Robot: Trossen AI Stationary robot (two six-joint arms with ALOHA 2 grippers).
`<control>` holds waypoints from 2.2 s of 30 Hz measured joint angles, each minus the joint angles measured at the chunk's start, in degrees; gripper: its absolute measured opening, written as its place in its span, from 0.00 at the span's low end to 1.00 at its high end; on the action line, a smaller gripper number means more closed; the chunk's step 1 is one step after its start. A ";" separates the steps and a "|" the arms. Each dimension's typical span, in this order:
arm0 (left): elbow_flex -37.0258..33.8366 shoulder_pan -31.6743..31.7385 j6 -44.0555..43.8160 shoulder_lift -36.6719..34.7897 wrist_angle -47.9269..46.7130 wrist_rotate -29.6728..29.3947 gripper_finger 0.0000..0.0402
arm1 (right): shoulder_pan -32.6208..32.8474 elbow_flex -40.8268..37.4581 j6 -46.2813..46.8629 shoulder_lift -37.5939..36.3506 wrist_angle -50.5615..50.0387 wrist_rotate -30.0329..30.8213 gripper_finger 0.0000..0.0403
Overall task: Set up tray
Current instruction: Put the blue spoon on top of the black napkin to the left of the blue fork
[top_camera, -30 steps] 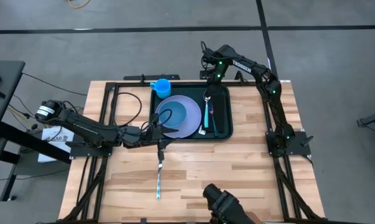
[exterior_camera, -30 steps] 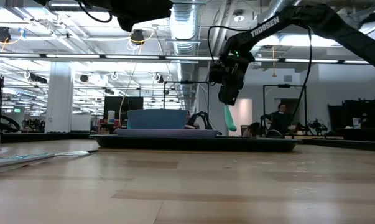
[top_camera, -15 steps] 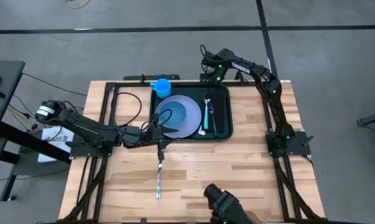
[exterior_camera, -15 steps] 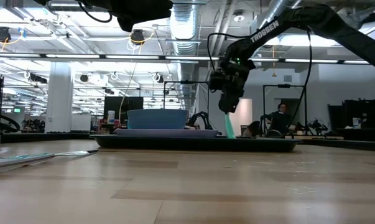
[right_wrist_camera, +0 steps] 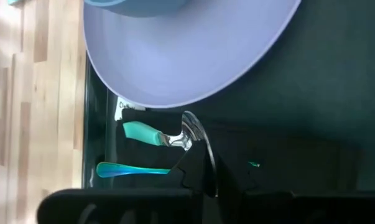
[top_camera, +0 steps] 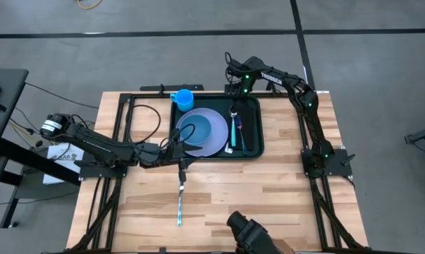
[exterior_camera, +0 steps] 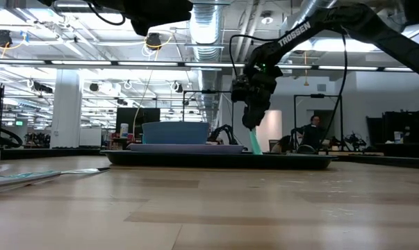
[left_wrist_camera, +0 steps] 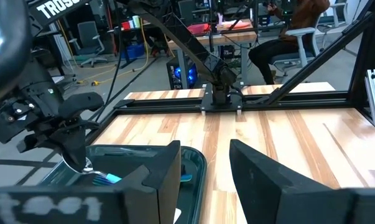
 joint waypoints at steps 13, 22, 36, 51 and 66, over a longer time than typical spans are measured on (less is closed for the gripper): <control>0.00 0.00 0.03 0.00 -0.32 0.00 0.32 | 0.64 0.00 3.35 -0.01 2.20 4.67 0.09; 0.00 0.00 0.03 0.02 -0.52 0.00 0.32 | 0.61 0.00 4.78 -0.01 3.04 5.47 0.13; 0.00 0.00 0.05 0.02 -0.85 0.00 0.32 | 0.61 0.02 5.80 0.02 3.79 7.55 0.13; 0.00 0.00 0.09 0.02 -0.83 -0.01 0.32 | 0.53 0.02 7.55 -0.01 4.82 7.55 0.13; 0.02 0.00 0.10 0.02 -0.83 0.00 0.32 | -0.92 0.02 10.69 0.02 4.84 9.03 0.13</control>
